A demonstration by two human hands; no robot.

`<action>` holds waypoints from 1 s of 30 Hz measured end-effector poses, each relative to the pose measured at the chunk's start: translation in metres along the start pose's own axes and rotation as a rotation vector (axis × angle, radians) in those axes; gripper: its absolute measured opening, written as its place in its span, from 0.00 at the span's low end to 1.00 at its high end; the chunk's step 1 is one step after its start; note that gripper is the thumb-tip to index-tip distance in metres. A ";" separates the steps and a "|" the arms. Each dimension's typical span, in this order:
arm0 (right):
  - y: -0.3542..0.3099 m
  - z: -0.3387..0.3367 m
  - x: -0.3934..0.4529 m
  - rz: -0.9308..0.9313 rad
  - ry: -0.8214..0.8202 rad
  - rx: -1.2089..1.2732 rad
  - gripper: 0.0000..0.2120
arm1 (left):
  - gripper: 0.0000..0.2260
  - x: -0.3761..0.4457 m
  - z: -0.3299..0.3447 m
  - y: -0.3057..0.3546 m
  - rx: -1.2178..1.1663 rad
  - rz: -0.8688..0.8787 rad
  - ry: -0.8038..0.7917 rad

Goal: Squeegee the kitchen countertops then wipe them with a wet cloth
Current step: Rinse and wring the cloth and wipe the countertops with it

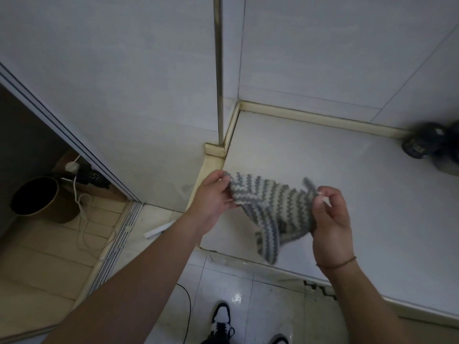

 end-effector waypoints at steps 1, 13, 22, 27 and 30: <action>-0.004 -0.002 0.000 -0.054 0.071 -0.090 0.11 | 0.10 0.002 -0.005 0.000 -0.033 -0.023 0.005; -0.088 -0.008 -0.001 -0.697 0.344 -0.454 0.09 | 0.09 0.028 -0.010 0.011 0.525 0.352 -0.165; -0.002 0.003 -0.040 -1.075 -0.209 -1.051 0.06 | 0.05 0.030 -0.058 -0.022 1.466 0.635 -0.219; 0.061 0.014 -0.066 -0.909 -0.323 -1.144 0.10 | 0.34 -0.025 -0.059 -0.044 1.563 0.553 -0.790; 0.056 0.022 -0.061 -0.845 -0.257 -1.123 0.09 | 0.40 -0.061 -0.055 -0.052 1.411 0.602 -1.124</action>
Point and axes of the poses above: each hand's wrist, its own x-axis towards the middle knuckle, its own z-axis out of the palm, y = z × x, the point moved 2 cm from there along x, towards the middle knuckle, and after that the axes turned 12 degrees about z, right-handed, at the moved point
